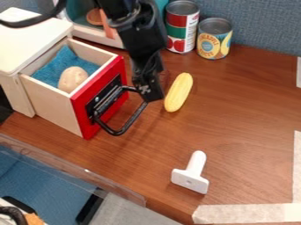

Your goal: Close the drawer

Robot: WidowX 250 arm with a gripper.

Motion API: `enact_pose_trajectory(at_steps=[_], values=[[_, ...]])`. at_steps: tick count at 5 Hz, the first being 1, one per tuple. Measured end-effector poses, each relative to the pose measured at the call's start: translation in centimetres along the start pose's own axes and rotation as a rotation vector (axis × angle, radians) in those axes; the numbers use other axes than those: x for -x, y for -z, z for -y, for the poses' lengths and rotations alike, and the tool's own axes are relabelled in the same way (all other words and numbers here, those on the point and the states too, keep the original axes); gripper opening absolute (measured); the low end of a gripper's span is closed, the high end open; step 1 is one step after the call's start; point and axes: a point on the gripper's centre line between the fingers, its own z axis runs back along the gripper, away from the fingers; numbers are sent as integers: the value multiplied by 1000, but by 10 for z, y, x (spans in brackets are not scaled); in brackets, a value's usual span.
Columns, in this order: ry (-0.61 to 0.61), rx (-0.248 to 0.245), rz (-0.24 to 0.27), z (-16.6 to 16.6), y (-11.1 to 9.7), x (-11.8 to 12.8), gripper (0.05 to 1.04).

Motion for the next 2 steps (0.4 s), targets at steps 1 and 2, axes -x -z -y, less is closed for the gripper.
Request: enact_pose_trajectory(at_steps=[1, 2], values=[[93, 30, -11, 9, 13, 4, 998], [167, 76, 8, 19, 26, 7, 998]])
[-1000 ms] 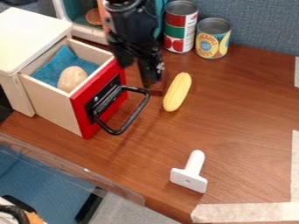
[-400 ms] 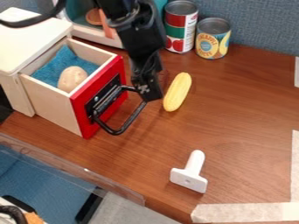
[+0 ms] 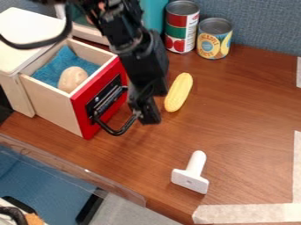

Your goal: Close the drawer

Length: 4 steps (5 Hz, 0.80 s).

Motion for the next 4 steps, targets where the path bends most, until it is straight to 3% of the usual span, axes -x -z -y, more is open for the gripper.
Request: enact_pose_trajectory(at_steps=[2, 4], values=[[66, 35, 9, 7, 17, 14, 998], [78, 48, -35, 13, 33, 37, 996]])
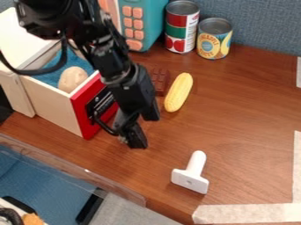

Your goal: Close the drawer

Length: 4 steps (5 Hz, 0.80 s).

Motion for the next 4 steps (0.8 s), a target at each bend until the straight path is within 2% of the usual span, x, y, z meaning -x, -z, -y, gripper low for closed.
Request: enact_pose_trajectory(at_steps=[1, 2, 3, 4], values=[[-11, -12, -14, 1, -3, 17, 999], [-21, -1, -105, 3, -8, 35, 999], [-51, -20, -174, -3, -17, 53, 999], [-112, -48, -194, -8, -27, 72, 999]])
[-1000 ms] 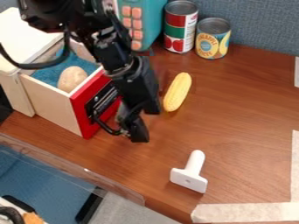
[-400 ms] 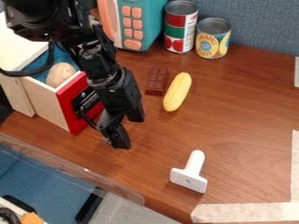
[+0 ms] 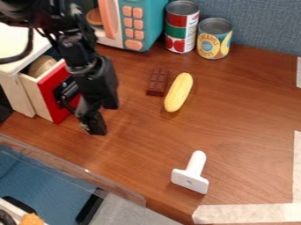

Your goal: Close the drawer

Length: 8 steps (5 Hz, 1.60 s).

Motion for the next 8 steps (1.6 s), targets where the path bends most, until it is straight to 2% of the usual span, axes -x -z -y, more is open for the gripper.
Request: enact_pose_trajectory(at_steps=[1, 3, 5, 7, 8], values=[[-36, -25, -28, -8, -2, 12, 999], [-115, -29, -101, -18, 3, 39, 999], [-131, -20, -172, -17, 6, 51, 999], [-163, -21, -50, -7, 4, 36, 999], [-121, -38, -25, 1, -8, 15, 1000]])
